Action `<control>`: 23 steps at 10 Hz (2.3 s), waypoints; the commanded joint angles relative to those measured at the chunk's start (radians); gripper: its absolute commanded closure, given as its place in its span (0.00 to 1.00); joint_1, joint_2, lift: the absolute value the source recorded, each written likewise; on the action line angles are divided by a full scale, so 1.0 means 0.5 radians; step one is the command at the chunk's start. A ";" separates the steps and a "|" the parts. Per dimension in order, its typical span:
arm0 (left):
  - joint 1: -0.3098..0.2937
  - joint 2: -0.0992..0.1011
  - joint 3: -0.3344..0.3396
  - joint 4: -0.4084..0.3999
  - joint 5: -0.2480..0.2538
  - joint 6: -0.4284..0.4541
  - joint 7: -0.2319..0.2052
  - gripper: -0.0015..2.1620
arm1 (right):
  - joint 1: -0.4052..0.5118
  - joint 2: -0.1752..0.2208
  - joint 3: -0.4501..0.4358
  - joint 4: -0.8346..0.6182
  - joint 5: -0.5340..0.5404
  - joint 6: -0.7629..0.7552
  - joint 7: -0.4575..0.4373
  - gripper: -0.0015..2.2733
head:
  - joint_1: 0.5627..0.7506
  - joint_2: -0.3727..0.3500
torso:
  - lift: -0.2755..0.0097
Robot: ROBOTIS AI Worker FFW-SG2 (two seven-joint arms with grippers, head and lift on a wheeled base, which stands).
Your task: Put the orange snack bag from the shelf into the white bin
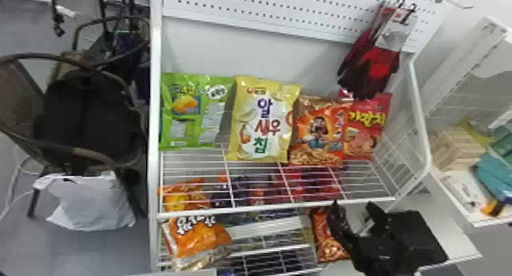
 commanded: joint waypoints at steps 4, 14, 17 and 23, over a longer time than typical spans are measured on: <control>-0.013 -0.005 -0.012 0.014 0.009 0.002 0.007 0.99 | 0.014 0.025 -0.010 -0.114 -0.025 0.101 0.001 0.05 | 0.70 0.03 | 0.97; -0.077 -0.005 -0.003 0.075 0.003 0.002 0.022 0.99 | -0.732 -0.107 0.070 -0.335 0.067 1.199 -0.143 0.05 | 0.70 0.13 | 0.97; -0.102 -0.005 -0.003 0.084 0.006 0.002 0.022 0.99 | -0.993 -0.184 0.214 -0.160 0.162 1.292 -0.220 0.05 | 0.70 0.15 | 0.97; -0.105 -0.005 0.009 0.090 0.022 0.002 0.013 0.99 | -1.312 -0.267 0.367 0.156 0.254 1.414 -0.269 0.05 | 0.70 0.18 | 0.97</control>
